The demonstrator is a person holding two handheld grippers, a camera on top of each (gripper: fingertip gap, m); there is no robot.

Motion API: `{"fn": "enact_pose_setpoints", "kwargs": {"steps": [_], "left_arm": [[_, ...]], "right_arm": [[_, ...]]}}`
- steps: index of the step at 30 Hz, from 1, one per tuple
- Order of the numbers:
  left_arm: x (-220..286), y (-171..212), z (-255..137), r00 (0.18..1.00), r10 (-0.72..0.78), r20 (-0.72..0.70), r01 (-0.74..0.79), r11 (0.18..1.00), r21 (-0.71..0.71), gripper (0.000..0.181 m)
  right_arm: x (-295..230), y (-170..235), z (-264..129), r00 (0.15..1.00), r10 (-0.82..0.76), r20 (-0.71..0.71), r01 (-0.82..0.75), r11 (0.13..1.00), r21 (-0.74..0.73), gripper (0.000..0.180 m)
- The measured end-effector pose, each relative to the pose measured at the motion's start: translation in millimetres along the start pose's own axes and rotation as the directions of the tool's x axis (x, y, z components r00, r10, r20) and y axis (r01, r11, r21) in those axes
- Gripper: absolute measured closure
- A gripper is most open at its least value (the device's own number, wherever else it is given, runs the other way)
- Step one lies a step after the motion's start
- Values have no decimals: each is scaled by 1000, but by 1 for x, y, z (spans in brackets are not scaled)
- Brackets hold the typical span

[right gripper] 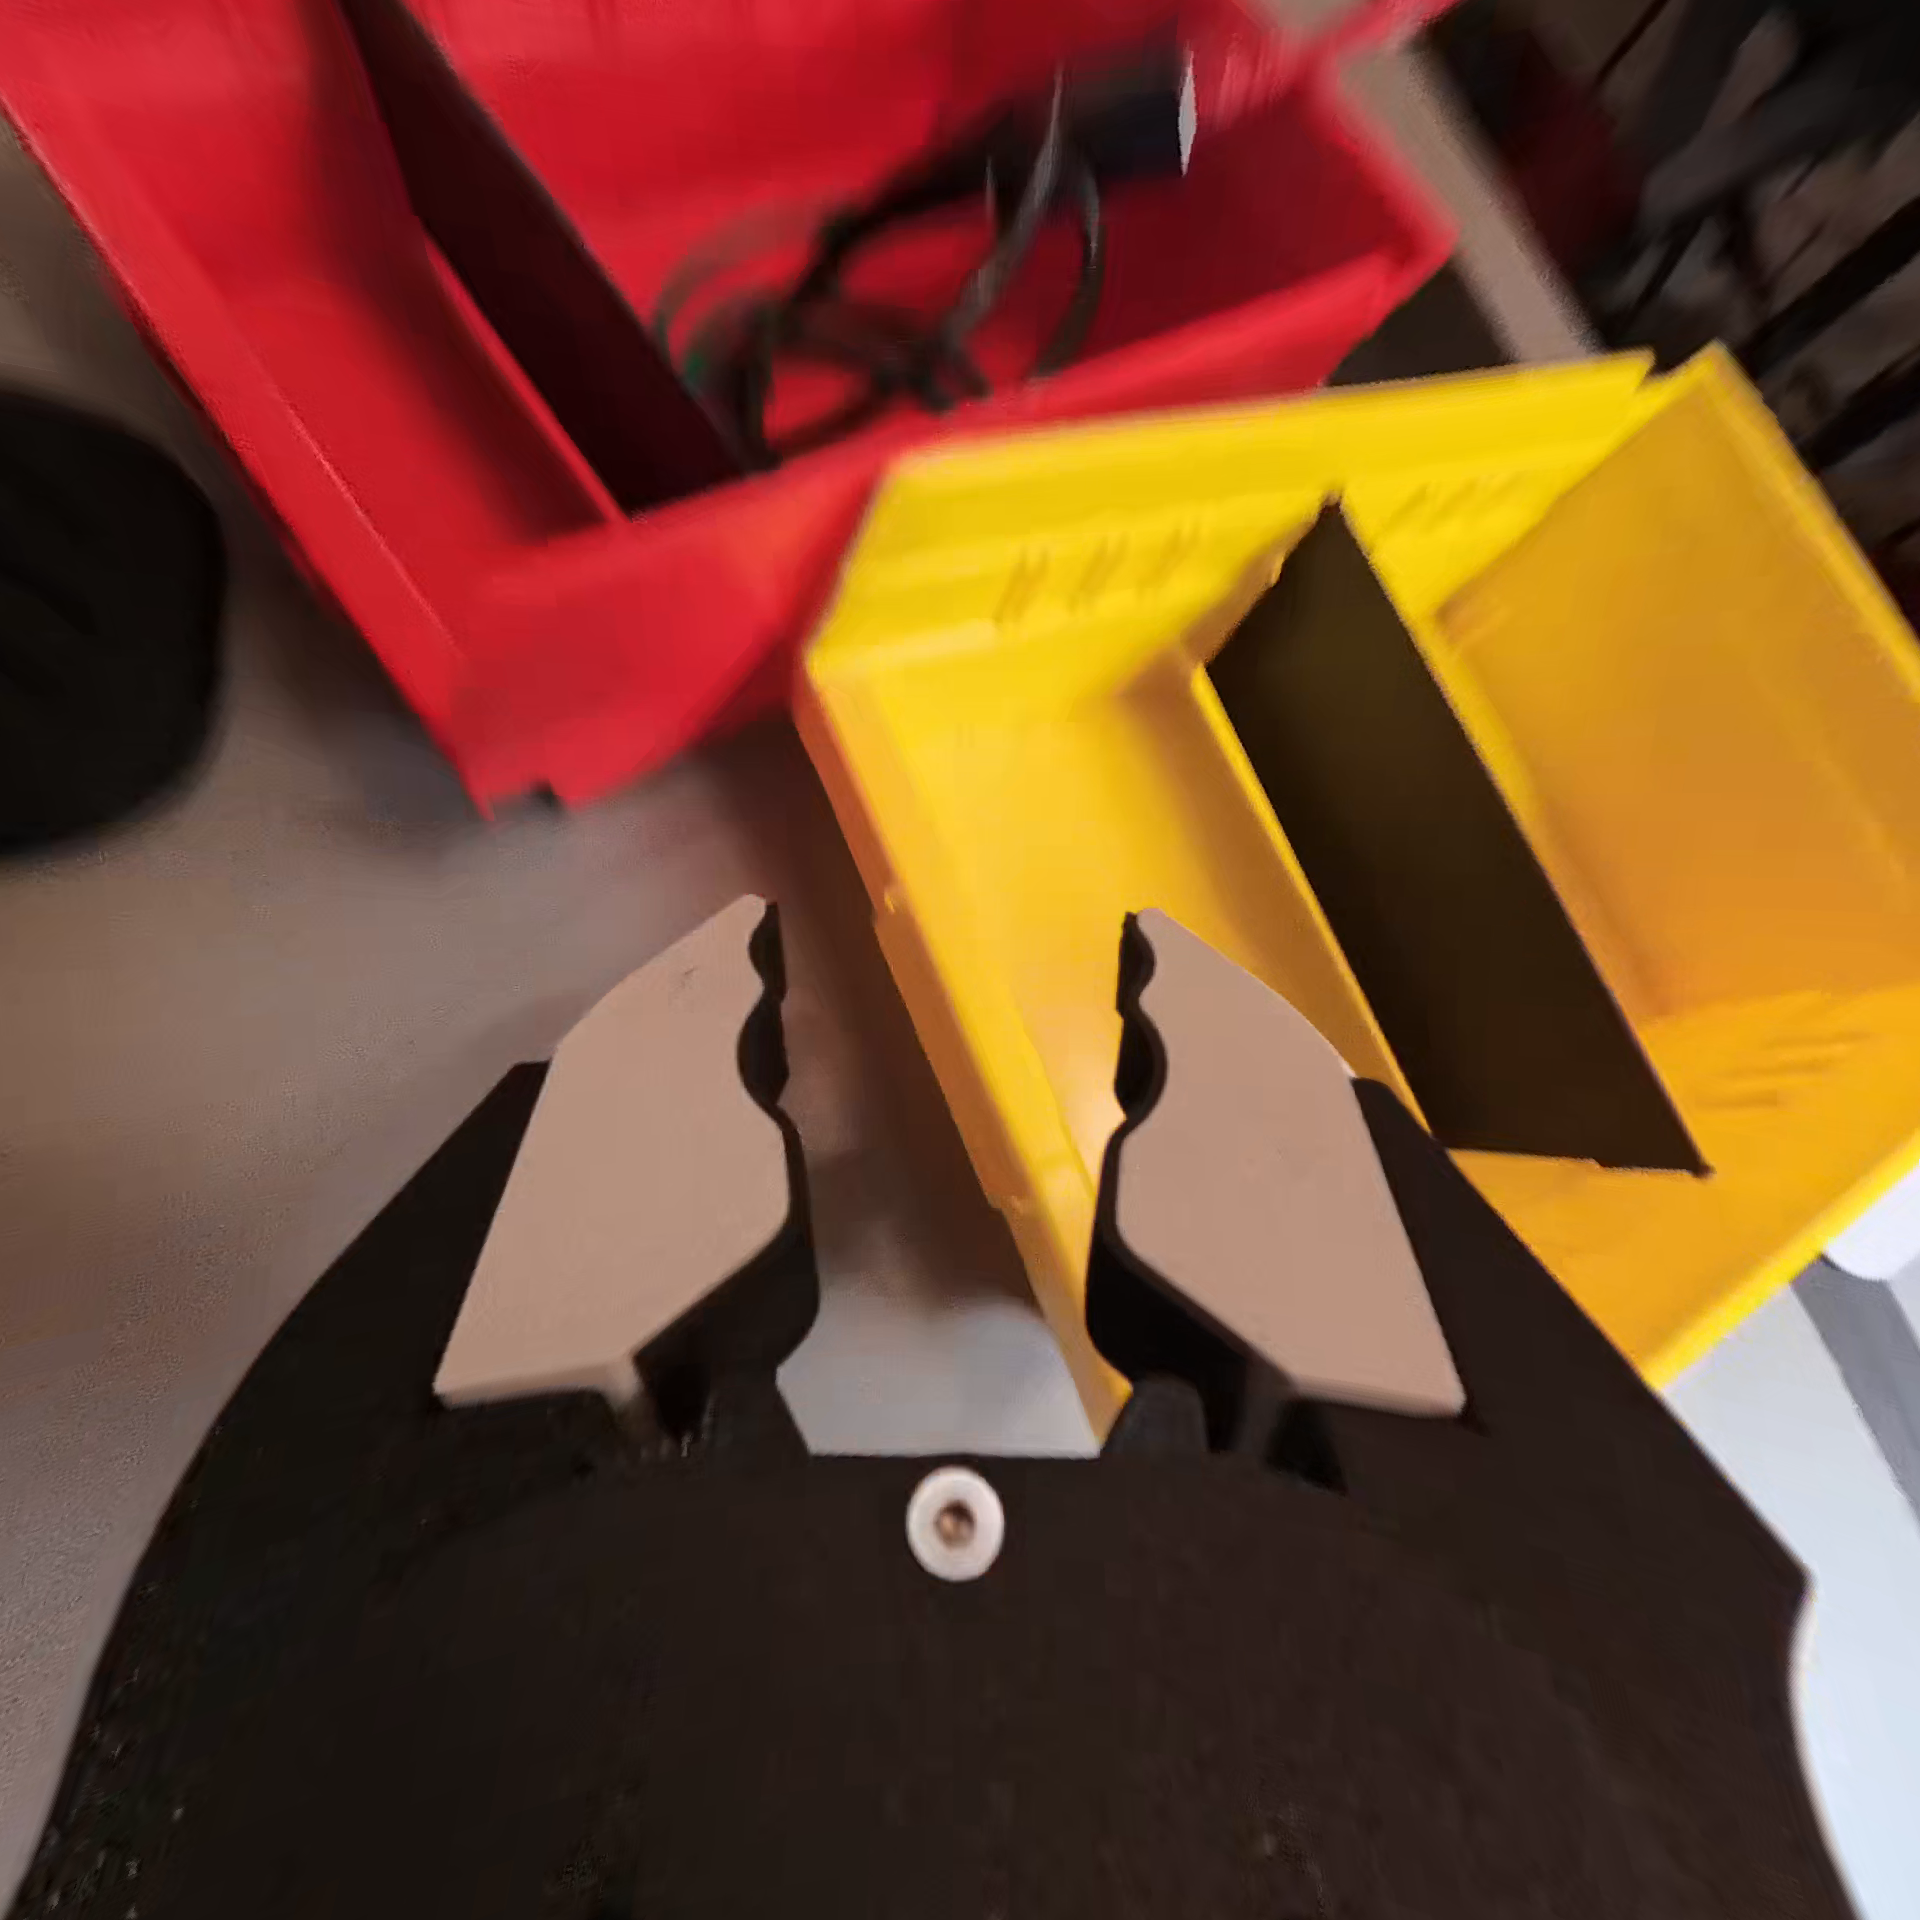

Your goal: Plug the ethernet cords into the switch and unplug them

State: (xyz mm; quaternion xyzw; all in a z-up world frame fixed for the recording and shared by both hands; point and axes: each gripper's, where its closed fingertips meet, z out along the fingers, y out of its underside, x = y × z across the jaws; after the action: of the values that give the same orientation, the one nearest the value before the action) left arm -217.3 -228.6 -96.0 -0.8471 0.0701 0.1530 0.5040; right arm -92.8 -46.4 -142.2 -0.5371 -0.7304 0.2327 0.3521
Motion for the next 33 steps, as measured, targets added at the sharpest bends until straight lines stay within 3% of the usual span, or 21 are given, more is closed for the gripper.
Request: {"fn": "enact_pose_setpoints", "kwargs": {"steps": [5,7,10,12,23,33], "left_arm": [[58,38,49,941,201,-273,-276,922,-272,117],[65,55,66,915,229,-333,-345,872,-348,118],[78,65,79,880,195,-432,-369,854,-367,130],[80,63,84,881,165,-443,-344,867,-361,144],[69,55,106,893,227,-388,-353,888,-294,149],[46,43,147,909,227,-349,-341,888,-308,150]], "right_arm": [[5,41,45,990,-116,74,131,961,-242,119],[0,60,57,986,-123,115,154,932,-328,141],[0,69,51,985,-133,112,163,929,-331,145],[-2,81,34,989,-114,94,139,932,-334,146],[45,217,-100,988,-73,-134,13,915,-404,146],[138,270,-123,971,-124,-202,17,887,-462,149]]}}
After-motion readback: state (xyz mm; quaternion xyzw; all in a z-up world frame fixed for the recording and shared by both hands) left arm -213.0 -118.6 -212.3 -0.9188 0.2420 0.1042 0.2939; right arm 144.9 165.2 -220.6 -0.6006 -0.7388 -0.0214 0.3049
